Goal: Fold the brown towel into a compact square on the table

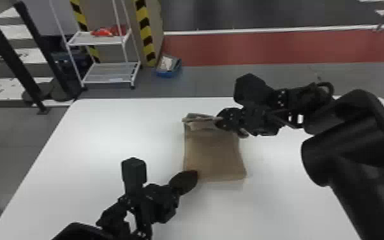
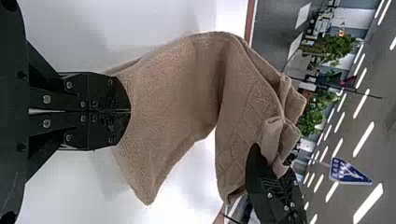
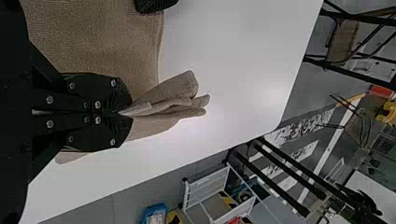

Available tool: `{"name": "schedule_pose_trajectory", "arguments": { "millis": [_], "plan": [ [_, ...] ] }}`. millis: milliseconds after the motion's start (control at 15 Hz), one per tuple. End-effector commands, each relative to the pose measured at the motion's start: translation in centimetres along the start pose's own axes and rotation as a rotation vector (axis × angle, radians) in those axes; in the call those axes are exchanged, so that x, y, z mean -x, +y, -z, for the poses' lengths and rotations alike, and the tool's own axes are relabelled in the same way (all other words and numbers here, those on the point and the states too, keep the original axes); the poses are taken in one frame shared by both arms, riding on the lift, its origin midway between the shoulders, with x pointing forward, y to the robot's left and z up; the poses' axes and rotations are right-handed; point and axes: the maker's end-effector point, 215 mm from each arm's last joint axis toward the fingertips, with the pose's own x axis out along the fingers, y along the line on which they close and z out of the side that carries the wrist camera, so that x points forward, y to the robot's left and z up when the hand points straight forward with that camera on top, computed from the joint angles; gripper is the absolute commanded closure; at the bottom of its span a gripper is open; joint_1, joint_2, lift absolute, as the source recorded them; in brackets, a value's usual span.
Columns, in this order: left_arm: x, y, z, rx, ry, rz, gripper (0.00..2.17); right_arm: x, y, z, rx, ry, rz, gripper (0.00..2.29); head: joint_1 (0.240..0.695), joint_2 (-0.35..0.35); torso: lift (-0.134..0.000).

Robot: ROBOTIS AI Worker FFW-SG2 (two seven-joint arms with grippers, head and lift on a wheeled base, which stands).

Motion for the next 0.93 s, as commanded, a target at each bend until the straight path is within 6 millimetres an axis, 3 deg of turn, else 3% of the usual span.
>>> {"name": "schedule_pose_trajectory", "arguments": {
  "millis": [0,467,867],
  "plan": [
    [0.0,0.3,0.4,0.003,0.008,-0.006,2.06,0.1,0.5,0.4,0.007,0.013,-0.014,1.51,0.695,0.100,-0.123],
    [-0.4,-0.6,0.6,-0.005,0.011,-0.001,2.06,-2.2,7.5,1.9,0.004,0.023,-0.138,1.51,0.695,0.108,-0.123],
    [-0.3,-0.4,0.5,-0.005,0.008,-0.006,2.06,-2.8,9.0,3.5,0.001,0.070,-0.170,1.51,0.695,0.113,-0.123]
  ]
}}
